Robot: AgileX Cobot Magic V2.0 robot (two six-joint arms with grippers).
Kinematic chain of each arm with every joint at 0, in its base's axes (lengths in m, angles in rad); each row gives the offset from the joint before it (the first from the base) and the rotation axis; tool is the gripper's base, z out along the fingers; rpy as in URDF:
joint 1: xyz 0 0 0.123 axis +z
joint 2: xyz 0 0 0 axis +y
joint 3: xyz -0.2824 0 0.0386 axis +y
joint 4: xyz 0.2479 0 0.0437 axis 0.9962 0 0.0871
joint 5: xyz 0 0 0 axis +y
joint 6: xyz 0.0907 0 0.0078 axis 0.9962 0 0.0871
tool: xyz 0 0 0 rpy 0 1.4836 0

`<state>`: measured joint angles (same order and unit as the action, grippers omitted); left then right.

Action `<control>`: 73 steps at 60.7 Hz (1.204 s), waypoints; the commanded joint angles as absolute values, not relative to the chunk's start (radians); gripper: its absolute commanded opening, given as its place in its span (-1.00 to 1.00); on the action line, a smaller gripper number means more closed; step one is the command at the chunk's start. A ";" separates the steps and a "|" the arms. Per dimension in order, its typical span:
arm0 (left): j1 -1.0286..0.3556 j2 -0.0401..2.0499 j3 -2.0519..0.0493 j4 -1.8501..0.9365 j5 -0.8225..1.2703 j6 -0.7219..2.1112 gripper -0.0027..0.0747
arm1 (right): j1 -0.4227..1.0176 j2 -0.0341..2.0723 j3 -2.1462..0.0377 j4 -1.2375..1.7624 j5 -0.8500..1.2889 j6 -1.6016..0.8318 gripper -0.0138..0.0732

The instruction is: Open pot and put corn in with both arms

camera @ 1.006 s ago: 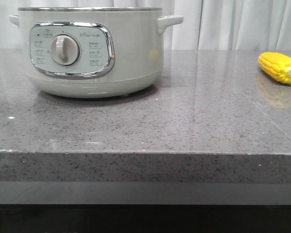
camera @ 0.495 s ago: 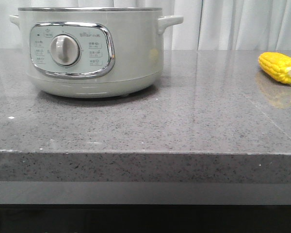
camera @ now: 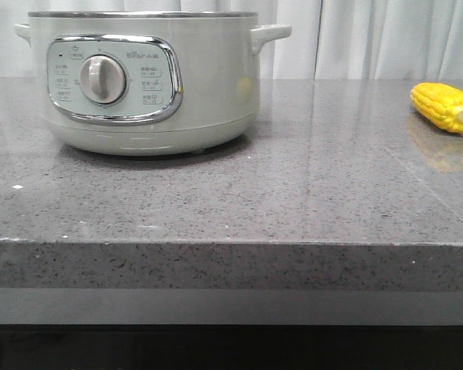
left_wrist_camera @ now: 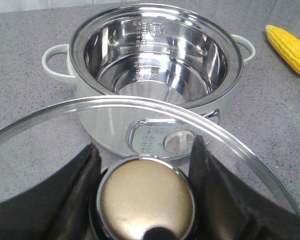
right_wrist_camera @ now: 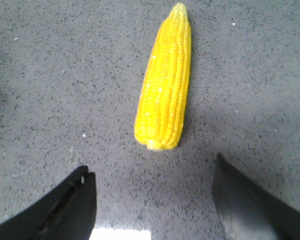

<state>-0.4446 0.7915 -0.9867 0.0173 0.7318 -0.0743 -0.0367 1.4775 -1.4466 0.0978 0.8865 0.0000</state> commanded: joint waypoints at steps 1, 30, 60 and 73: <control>-0.441 0.782 -1.023 0.010 0.601 -0.083 -0.34 | -0.043 1.508 -1.539 0.097 0.872 0.000 0.50; -0.441 0.782 -1.023 0.010 0.601 -0.083 -0.34 | -0.043 1.852 -1.820 0.096 0.983 0.000 0.49; -0.441 0.782 -1.023 0.010 0.601 -0.083 -0.34 | -0.043 1.992 -1.857 0.097 0.980 0.000 0.37; -0.441 0.782 -1.023 0.010 0.601 -0.083 -0.34 | -0.043 1.989 -1.858 0.097 0.988 -0.017 -0.09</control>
<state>-0.4446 0.7915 -0.9867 0.0173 0.7312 -0.0743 -0.0367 2.0534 -1.8228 0.0960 1.0089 0.0000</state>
